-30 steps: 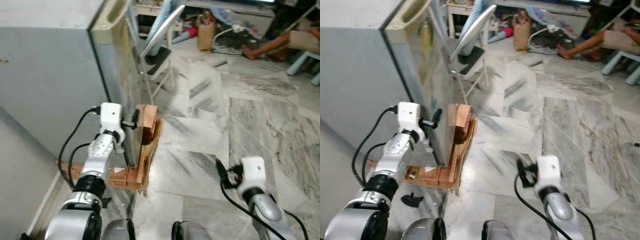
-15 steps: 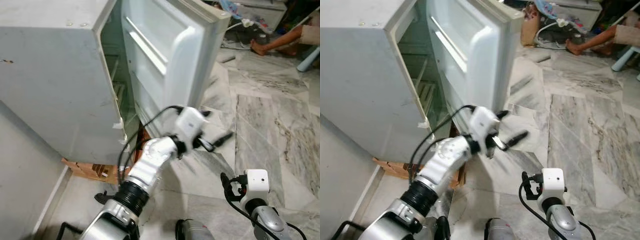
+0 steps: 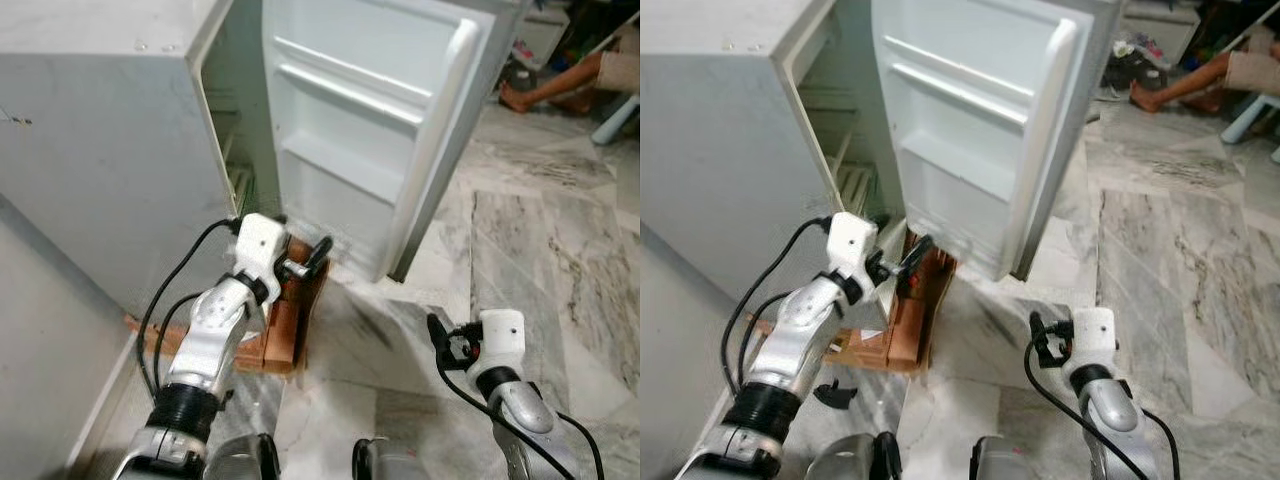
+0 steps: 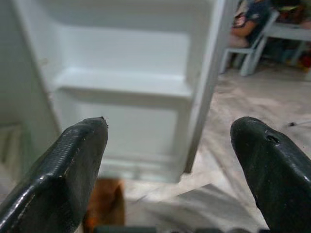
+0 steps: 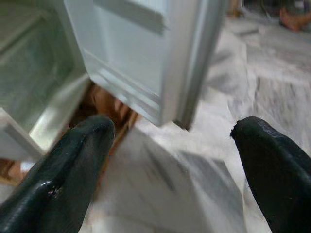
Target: Restocking fridge
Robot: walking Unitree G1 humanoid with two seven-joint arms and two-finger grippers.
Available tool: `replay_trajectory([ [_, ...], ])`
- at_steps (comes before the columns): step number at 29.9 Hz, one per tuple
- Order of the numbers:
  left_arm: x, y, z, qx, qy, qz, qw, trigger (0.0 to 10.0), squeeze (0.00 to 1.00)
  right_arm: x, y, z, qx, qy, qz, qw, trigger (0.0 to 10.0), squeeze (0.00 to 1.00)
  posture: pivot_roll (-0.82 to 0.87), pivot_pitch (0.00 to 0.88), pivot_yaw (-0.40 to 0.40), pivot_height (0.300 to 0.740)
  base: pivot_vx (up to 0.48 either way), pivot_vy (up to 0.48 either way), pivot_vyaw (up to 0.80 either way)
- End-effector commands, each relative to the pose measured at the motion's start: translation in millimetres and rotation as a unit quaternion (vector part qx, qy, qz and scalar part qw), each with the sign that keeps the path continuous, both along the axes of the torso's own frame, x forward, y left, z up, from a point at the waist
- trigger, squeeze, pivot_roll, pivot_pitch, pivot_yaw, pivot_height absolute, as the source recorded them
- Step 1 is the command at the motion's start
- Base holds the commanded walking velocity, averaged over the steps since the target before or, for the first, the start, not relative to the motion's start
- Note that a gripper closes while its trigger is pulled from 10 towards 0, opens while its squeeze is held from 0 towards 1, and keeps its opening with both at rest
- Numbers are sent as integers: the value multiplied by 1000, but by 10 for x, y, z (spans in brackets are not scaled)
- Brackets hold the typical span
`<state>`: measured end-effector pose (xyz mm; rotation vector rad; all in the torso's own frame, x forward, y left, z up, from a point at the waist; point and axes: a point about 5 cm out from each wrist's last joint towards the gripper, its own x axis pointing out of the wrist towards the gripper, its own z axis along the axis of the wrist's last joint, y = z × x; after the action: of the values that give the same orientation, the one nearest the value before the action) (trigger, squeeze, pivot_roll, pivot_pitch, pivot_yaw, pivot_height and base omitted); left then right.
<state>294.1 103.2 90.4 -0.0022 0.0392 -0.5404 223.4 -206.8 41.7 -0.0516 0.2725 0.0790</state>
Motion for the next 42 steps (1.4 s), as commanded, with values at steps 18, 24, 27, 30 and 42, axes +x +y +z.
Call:
replay_trajectory([
  [18, -135, 162, -43, 39, 4, 21, 999, 10000, 0, 198, 102, 66, 17, -29, -4, 999, 10000, 0, -49, 43, 15, 740, 350, -322, 0],
  [24, -174, 159, -35, 48, 3, 22, 999, 10000, 0, 256, 178, 113, 30, -42, 11, 999, 10000, 0, -33, 49, 22, 740, 402, -257, 0],
  [27, -184, 165, -27, 49, 3, 23, 999, 10000, 0, 279, 199, 126, 33, -45, 13, 998, 10000, 0, -33, 53, 22, 740, 409, -247, 0],
  [30, -194, 169, -70, 51, 10, 28, 998, 10000, 0, 314, 237, 127, 36, -47, 16, 998, 10000, 0, -41, 52, 13, 740, 409, -245, 0],
  [42, -74, -21, -40, 46, 6, 5, 999, 10000, 0, 376, 270, 156, 41, -56, 19, 997, 10000, 0, -62, 33, 7, 740, 420, -102, 0],
])
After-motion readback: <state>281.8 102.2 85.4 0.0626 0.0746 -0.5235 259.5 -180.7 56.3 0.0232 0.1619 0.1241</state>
